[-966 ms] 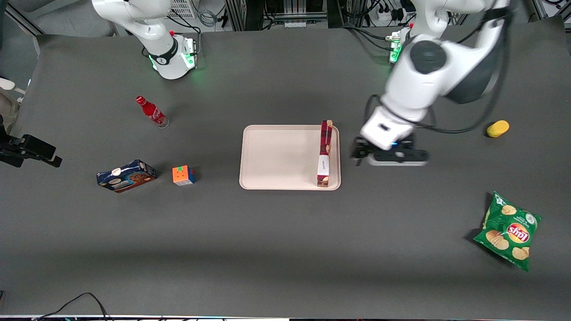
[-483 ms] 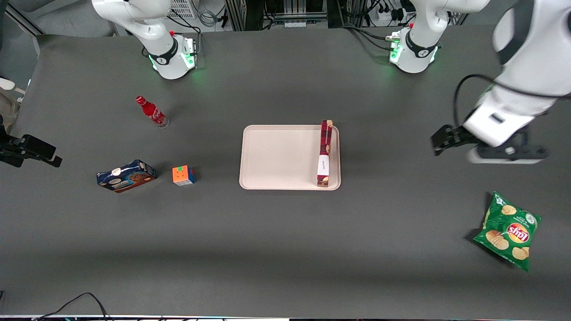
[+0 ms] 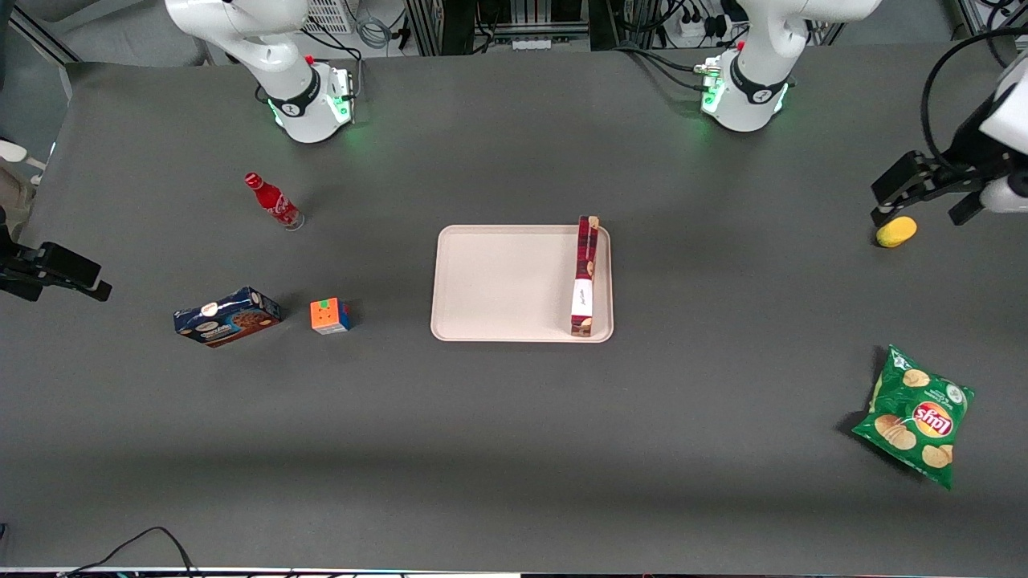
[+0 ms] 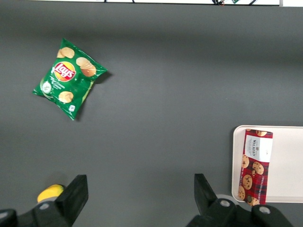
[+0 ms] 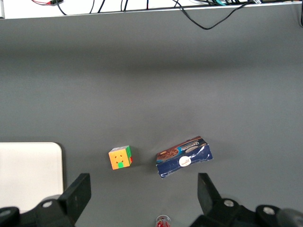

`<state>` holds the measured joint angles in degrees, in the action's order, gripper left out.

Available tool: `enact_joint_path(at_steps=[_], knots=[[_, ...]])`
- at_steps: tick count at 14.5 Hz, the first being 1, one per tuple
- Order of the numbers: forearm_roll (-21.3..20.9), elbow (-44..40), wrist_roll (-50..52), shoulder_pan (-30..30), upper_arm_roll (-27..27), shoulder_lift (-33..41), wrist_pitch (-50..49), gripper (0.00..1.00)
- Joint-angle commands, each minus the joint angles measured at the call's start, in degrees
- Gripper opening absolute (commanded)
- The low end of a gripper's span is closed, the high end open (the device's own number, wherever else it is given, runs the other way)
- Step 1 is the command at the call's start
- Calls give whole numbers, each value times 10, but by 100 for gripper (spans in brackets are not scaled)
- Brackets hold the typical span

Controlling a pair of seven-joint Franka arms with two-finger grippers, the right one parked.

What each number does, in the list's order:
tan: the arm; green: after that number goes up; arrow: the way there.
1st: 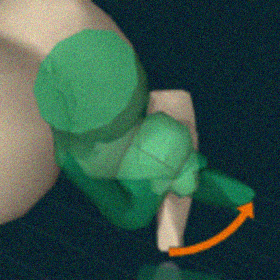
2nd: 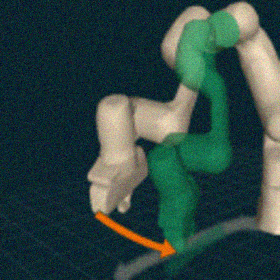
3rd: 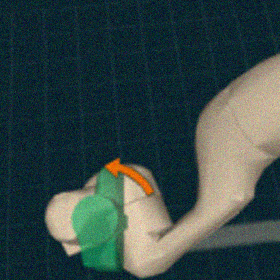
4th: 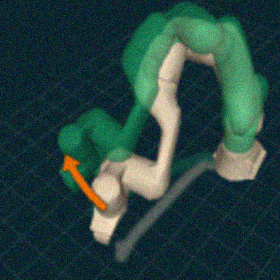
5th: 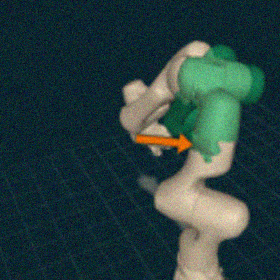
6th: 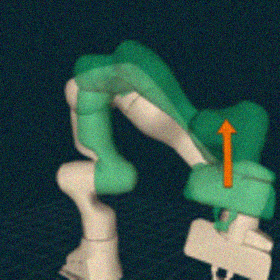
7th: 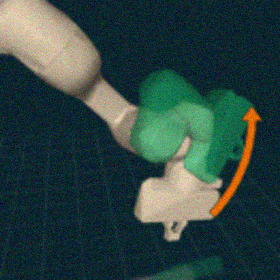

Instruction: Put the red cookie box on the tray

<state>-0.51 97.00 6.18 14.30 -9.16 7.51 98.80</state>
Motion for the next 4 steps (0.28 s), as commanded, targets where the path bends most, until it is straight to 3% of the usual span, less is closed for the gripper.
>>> enact_joint_path(at_steps=[1,4], knots=[[-1,2,-21,-5,-5,4,-15,100],[-1,-1,-21,-6,-4,2,-17,100]])
